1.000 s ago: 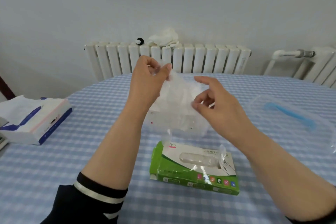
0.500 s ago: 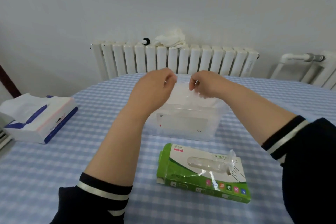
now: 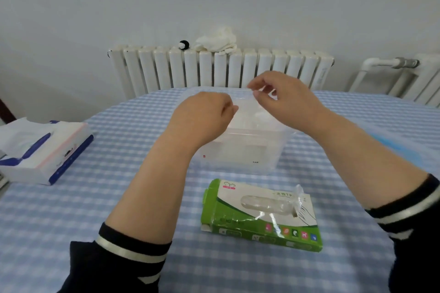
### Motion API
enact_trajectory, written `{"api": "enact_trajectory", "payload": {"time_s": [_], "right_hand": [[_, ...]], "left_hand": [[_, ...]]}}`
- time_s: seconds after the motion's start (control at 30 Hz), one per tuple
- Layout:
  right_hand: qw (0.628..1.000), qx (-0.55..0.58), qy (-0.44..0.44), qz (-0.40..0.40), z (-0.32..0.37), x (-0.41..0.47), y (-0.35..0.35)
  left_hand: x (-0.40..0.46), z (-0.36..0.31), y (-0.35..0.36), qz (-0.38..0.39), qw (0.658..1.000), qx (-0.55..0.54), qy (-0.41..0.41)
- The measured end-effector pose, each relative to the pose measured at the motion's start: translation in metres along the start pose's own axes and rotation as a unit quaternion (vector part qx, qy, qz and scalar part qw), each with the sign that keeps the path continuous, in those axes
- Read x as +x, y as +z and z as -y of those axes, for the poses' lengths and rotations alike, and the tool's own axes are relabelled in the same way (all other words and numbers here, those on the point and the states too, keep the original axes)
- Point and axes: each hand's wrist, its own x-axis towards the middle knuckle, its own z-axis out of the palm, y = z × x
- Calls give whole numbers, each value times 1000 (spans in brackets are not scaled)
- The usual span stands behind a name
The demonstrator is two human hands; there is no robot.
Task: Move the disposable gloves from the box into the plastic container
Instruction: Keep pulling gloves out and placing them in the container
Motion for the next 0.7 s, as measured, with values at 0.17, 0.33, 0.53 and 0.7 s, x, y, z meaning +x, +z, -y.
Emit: {"api": "enact_trajectory", "payload": {"time_s": [0.17,0.33,0.53,0.7], "right_hand": [[994,88,-35,-52,20,-66,-12],[982,-70,60,162,20,-97,-24],[901,-142,115,394,10,-112,-12],[916,-140,80,368,4,-113,-9]], "left_hand": [[-18,-26,-15,63,991,-112,33],[-40,-43,-5,300,949,-33,90],[-55,-66,47,378,908,117,139],[-58,-67,56,367,910,135,136]]}}
